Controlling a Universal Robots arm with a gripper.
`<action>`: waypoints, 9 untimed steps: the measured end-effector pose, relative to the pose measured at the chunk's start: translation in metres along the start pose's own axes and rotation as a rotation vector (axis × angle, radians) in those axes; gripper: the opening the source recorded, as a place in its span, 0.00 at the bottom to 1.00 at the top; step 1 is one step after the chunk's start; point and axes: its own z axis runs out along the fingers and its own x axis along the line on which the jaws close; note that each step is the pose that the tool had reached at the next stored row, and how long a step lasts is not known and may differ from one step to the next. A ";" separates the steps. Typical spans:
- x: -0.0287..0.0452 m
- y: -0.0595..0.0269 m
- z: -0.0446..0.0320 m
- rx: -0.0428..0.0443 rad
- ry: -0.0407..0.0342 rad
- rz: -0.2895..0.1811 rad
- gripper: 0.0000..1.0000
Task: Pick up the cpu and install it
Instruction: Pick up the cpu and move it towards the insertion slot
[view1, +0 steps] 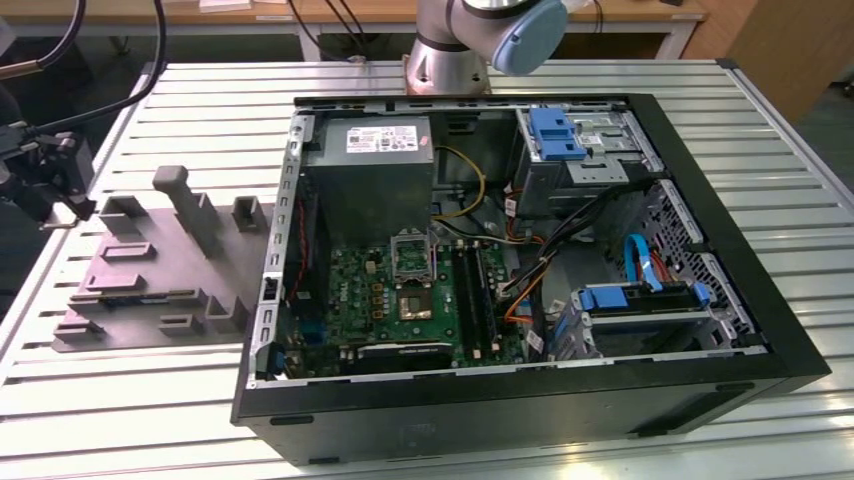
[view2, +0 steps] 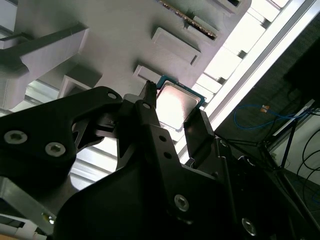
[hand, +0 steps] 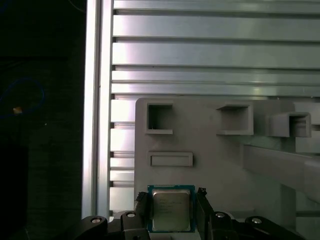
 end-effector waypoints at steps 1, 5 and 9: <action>0.0000 0.0000 -0.0003 0.0000 0.0000 0.000 0.47; 0.0000 0.0001 -0.0015 0.0001 0.0001 0.000 0.47; 0.0000 0.0001 -0.0028 0.0001 0.0001 0.000 0.47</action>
